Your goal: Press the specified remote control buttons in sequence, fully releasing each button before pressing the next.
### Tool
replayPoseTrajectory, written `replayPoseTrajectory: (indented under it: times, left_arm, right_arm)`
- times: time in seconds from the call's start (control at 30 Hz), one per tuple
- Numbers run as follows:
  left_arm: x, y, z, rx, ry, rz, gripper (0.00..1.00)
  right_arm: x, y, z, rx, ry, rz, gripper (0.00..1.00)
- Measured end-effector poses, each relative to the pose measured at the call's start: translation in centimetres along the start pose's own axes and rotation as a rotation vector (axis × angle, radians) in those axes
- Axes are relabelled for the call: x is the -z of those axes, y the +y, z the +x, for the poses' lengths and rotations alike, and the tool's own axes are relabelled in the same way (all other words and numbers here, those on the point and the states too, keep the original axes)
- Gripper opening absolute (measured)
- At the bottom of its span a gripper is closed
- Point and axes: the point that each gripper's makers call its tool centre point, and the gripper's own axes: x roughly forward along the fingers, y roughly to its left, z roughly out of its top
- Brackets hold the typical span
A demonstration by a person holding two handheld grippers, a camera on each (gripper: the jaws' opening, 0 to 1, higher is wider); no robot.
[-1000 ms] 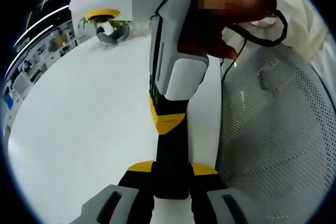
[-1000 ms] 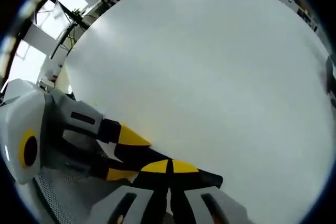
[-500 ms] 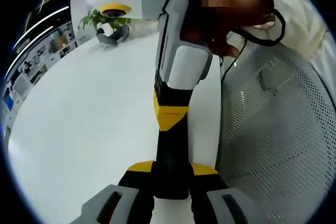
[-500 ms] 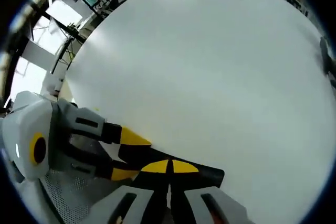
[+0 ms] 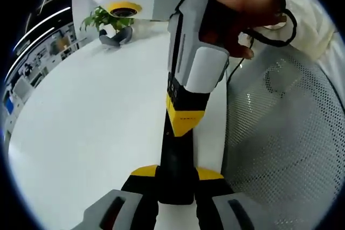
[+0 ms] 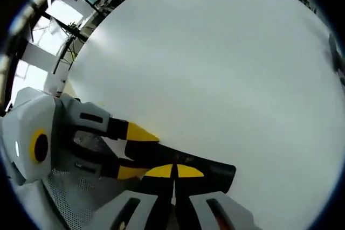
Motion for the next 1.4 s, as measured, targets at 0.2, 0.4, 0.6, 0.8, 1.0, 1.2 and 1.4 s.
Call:
replayPoseTrajectory:
  times: [0.2,0.4,0.6,0.8,1.0,1.2,1.4]
  left_arm:
    - [0.0,-0.1,0.0,0.003,0.001,-0.002,0.24]
    - [-0.1,-0.1,-0.1,0.014,-0.008,-0.020,0.24]
    - [-0.1,-0.2,0.0,0.008,-0.009,0.001,0.24]
    - [-0.1,-0.1,0.0,0.003,0.008,0.016,0.24]
    - [-0.1,-0.1,0.0,0.005,-0.001,0.010,0.24]
    - [-0.1,-0.1,-0.1,0.004,0.003,0.015,0.24]
    - [-0.1,-0.2,-0.1,0.004,0.000,0.012,0.24]
  right_arm:
    - [0.1,-0.1,0.1,0.000,0.001,0.007,0.00]
    - [0.1,-0.2,0.1,0.011,-0.012,0.028,0.00]
    - [0.2,-0.3,0.0,-0.028,-0.025,0.058,0.00]
    - [0.9,-0.2,-0.1,-0.021,0.011,0.070,0.00]
    - [1.7,0.0,-0.3,-0.020,0.024,0.049,0.00]
    - [1.5,0.3,-0.2,-0.020,0.022,0.051,0.00]
    - [1.6,0.1,0.0,-0.003,0.034,0.041,0.00]
